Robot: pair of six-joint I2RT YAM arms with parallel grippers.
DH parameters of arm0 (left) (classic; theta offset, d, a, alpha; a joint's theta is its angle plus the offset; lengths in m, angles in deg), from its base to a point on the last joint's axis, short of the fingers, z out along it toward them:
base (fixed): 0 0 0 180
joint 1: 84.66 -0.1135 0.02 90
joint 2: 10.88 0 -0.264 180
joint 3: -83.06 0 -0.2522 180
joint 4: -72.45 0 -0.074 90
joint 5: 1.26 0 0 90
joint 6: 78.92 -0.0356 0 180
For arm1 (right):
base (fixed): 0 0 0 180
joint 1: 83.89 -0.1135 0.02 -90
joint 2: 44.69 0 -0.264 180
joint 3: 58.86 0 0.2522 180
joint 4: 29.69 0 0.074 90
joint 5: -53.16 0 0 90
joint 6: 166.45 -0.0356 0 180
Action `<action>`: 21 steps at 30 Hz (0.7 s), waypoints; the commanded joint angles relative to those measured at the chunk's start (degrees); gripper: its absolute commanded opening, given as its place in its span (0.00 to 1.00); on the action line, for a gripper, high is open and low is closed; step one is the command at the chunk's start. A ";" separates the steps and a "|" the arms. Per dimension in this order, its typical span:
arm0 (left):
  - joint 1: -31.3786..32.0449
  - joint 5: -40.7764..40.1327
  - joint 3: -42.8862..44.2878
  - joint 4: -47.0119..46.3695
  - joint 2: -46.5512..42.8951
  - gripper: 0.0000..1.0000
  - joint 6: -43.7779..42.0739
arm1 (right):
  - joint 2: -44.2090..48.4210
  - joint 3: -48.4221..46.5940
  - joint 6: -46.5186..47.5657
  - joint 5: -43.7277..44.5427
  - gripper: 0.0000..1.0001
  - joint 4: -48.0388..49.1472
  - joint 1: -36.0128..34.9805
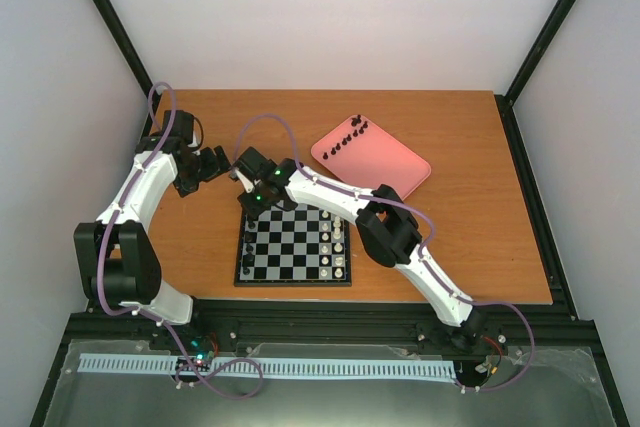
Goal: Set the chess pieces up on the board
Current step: Place the chess piece on the chessboard.
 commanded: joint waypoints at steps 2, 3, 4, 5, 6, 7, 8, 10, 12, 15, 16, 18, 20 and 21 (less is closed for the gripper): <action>0.47 0.98 0.67 -1.01 0.50 1.00 0.08 | 1.53 1.73 1.08 0.81 0.04 -2.27 -0.48; 0.47 1.02 0.67 -1.03 0.46 1.00 0.08 | 1.54 1.74 1.03 0.84 0.04 -2.27 -0.48; 0.44 0.94 0.67 -1.08 0.53 1.00 0.08 | 1.59 1.80 1.03 0.69 0.04 -2.27 -0.48; 0.40 0.93 0.67 -1.09 0.62 1.00 0.01 | 1.68 1.84 1.02 0.36 0.04 -2.24 -0.48; 0.44 0.93 0.71 -1.06 0.67 1.00 -0.01 | 1.73 1.96 0.99 0.20 0.04 -2.20 -0.48; 0.40 0.93 0.71 -1.06 0.70 1.00 -0.01 | 1.79 2.05 0.93 0.05 0.05 -2.19 -0.48; 0.41 0.97 0.69 -1.09 0.75 1.00 0.04 | 1.92 2.17 0.94 0.00 0.05 -2.23 -0.48; 0.47 0.93 0.67 -1.09 0.79 1.00 -0.01 | 2.26 2.62 0.85 0.23 0.05 -2.12 -0.57; 0.46 1.01 0.67 -1.18 0.73 1.00 -0.05 | 2.70 3.32 0.85 0.47 0.05 -1.73 -0.57; 0.43 1.25 0.71 -1.22 0.86 1.00 -0.10 | 2.70 3.39 0.90 0.85 0.05 -1.72 -0.55; 0.40 1.39 0.75 -1.24 0.88 1.00 -0.17 | 2.60 3.36 0.88 0.87 0.06 -1.66 -0.57; 0.42 1.34 0.83 -1.22 0.76 1.00 -0.23 | 2.69 3.27 0.94 0.81 0.07 -1.58 -0.57; 0.43 1.34 0.92 -1.11 0.63 1.00 -0.27 | 2.67 3.14 0.95 0.79 0.09 -1.44 -0.57; 0.47 1.29 0.86 -1.13 0.55 1.00 -0.27 | 2.66 3.03 0.95 0.85 0.13 -1.42 -0.57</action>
